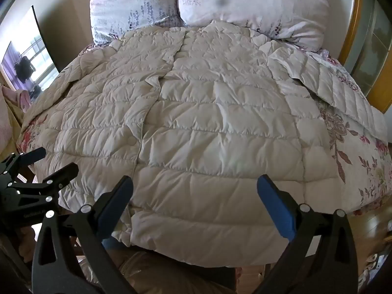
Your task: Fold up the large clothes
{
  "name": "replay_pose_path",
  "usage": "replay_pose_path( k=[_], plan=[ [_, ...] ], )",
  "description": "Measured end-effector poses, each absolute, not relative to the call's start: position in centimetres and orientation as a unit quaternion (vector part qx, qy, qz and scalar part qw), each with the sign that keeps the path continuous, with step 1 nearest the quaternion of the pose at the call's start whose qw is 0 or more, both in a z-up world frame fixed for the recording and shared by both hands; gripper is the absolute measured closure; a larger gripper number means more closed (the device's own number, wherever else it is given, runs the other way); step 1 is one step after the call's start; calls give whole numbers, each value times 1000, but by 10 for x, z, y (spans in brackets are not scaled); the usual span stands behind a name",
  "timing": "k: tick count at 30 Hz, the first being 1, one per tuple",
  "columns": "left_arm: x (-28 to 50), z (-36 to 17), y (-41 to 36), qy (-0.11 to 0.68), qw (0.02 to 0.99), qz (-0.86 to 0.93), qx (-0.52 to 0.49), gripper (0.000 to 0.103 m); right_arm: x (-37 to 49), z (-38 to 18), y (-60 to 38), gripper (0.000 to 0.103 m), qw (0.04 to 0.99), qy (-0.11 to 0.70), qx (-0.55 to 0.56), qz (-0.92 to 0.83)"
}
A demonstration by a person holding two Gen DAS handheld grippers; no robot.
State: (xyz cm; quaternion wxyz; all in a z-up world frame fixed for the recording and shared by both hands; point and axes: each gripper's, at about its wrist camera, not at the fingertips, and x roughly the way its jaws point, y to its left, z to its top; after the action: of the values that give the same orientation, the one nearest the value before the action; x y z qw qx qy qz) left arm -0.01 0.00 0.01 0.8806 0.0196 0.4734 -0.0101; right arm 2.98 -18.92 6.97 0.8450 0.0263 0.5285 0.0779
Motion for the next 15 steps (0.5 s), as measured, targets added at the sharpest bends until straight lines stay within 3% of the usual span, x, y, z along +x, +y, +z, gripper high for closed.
replay_pose_path(
  k=[15],
  plan=[
    [0, 1, 0, 474, 880, -12, 18, 1, 30, 69, -190, 2, 844, 530, 28, 78]
  ],
)
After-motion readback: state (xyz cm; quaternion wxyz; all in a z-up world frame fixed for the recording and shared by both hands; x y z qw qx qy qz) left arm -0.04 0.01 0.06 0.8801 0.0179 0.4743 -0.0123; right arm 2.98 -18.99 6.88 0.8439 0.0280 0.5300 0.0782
